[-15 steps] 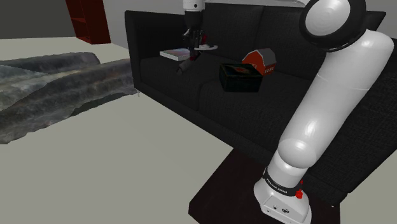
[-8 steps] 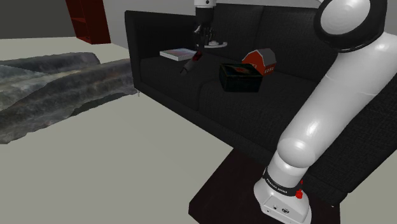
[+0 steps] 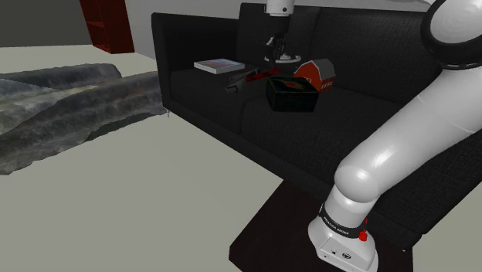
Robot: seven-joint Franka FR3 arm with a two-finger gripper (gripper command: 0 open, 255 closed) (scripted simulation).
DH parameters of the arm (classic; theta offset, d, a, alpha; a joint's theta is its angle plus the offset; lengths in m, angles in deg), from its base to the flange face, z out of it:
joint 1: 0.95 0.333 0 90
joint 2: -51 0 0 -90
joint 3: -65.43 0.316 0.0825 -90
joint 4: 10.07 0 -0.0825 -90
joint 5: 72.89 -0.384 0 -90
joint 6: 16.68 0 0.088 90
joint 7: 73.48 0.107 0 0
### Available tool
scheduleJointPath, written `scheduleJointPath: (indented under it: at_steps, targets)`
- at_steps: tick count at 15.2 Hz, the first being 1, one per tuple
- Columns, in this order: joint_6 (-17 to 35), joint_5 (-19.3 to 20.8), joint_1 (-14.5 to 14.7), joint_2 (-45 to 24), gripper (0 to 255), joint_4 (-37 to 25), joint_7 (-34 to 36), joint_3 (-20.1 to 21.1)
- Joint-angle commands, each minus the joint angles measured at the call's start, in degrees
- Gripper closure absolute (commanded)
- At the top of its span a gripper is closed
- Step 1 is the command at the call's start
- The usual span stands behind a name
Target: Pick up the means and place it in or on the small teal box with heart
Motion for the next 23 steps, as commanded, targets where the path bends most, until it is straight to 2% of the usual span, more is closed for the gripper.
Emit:
scheduleJointPath:
  at_steps: [1,3,14,22,23]
  targets:
    - [-0.22,0.72,-0.8,2.29,255,1.85,-2.01,-1.27]
    - [-0.01,1.84,-1.92,5.13,255,4.54,-4.72,-3.13]
    - [8.03,2.35,-2.15,6.91,255,14.39,-3.85,-3.52]
    - [8.03,2.35,-2.15,6.91,255,14.39,-3.85,-3.52]
    - [8.03,2.35,-2.15,6.91,0,14.39,-3.85,-3.52]
